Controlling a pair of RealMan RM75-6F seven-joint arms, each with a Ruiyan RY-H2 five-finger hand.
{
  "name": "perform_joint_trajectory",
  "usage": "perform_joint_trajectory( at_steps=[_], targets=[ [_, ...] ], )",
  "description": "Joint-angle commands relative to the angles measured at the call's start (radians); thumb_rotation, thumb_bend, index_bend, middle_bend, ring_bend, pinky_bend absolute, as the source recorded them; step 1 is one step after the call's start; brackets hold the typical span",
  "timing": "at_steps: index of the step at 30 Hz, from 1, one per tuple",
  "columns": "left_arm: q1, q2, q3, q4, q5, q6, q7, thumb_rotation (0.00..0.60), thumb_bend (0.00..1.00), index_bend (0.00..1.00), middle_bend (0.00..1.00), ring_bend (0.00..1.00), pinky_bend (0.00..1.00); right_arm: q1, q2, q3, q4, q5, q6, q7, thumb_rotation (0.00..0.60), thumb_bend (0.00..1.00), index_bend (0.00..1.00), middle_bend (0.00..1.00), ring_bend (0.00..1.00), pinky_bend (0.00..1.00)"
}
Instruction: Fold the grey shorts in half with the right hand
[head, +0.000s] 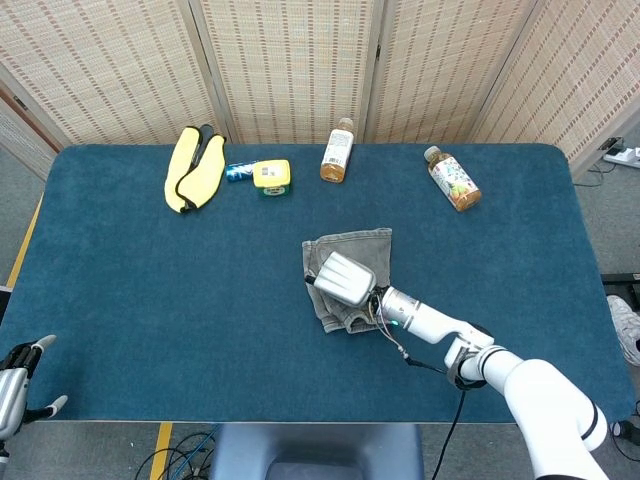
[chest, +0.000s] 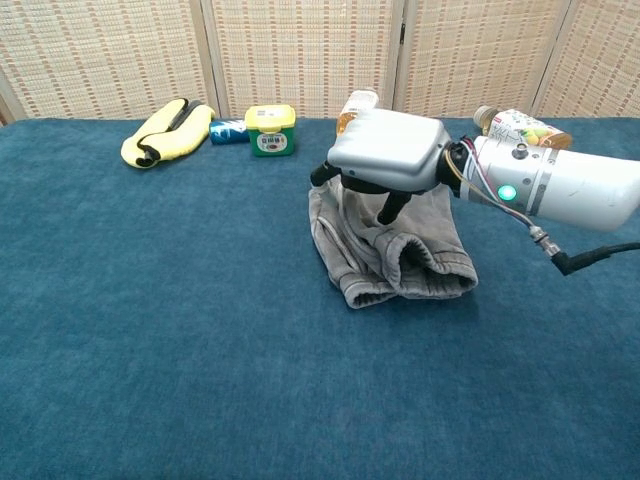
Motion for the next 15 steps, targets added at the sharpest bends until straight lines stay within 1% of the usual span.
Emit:
perform_joint_trajectory(
  at_steps=[1,3,5,10,15],
  targets=[
    [0.000,0.001,-0.001,-0.001,0.001,0.002,-0.001,0.600,0.17,0.18,0.23,0.18,0.34,0.010,-0.017,0.010,0.003,0.021,-0.028,-0.021,0.600,0.17,0.34,0.86,0.96,1.00],
    [0.001,0.001,-0.001,0.000,0.001,0.002,-0.004,0.600,0.17,0.18,0.23,0.18,0.34,0.013,-0.024,0.017,0.002,0.037,-0.047,-0.035,0.600,0.15,0.26,0.85,0.95,1.00],
    [0.001,0.000,-0.001,0.003,-0.002,0.000,-0.006,0.600,0.17,0.18,0.23,0.18,0.34,0.014,-0.031,0.029,-0.002,0.058,-0.065,-0.057,0.600,0.14,0.22,0.84,0.95,1.00],
    [0.004,0.001,0.000,0.005,-0.001,0.003,-0.011,0.600,0.17,0.18,0.23,0.18,0.34,0.004,-0.028,0.060,-0.040,0.106,-0.077,-0.098,0.600,0.13,0.18,0.83,0.94,1.00],
    [0.006,0.002,-0.002,0.011,-0.002,0.006,-0.018,0.600,0.17,0.18,0.23,0.18,0.34,-0.034,0.028,0.079,-0.129,0.143,-0.045,-0.143,0.600,0.14,0.18,0.80,0.91,1.00]
  ],
)
